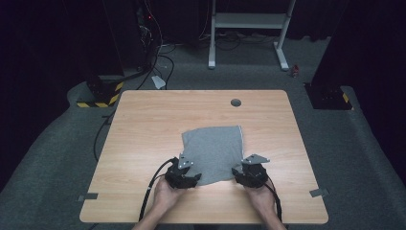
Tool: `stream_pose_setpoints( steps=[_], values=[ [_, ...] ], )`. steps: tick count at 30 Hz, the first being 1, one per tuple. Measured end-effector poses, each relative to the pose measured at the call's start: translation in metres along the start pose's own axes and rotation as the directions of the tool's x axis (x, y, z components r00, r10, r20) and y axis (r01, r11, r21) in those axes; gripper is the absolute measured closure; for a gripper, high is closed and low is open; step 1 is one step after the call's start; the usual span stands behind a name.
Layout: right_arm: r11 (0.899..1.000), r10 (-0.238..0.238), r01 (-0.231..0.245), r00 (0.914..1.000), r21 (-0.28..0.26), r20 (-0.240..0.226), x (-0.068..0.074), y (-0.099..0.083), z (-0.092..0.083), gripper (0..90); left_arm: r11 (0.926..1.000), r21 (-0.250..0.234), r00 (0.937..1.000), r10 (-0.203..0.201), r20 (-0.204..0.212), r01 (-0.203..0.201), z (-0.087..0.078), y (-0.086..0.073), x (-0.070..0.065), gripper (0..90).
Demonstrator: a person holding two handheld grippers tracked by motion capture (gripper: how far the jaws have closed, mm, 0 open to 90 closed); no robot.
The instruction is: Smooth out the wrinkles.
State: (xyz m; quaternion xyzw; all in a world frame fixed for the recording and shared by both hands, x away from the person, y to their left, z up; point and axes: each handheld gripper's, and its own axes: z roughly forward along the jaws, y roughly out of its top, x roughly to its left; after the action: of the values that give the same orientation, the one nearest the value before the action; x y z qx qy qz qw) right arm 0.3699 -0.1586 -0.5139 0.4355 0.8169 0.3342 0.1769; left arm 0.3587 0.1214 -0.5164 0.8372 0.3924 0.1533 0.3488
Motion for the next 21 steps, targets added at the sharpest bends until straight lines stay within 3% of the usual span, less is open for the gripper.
stream_pose_setpoints(
  steps=[2, 11, 21],
  values=[
    [1.0, -0.023, 0.023, 0.9997, 0.0, 0.005, 0.002, -0.002, -0.001, 48.2, 0.9999, -0.002, 0.9998, -0.015, 0.009, 0.015, 0.0, 0.0, 0.0, 39.3],
    [1.0, -0.024, 0.024, 0.9997, -0.004, -0.009, -0.003, 0.004, 0.007, 48.1, 0.9986, 0.002, 0.9986, -0.053, 0.006, 0.053, 0.008, 0.009, 0.012, 40.3],
    [1.0, 0.001, -0.001, 0.9999, 0.016, 0.012, -0.017, 0.022, 0.023, 48.3, 0.9986, 0.013, 0.9987, -0.051, -0.004, 0.051, 0.028, 0.031, 0.032, 40.4]
  ],
)
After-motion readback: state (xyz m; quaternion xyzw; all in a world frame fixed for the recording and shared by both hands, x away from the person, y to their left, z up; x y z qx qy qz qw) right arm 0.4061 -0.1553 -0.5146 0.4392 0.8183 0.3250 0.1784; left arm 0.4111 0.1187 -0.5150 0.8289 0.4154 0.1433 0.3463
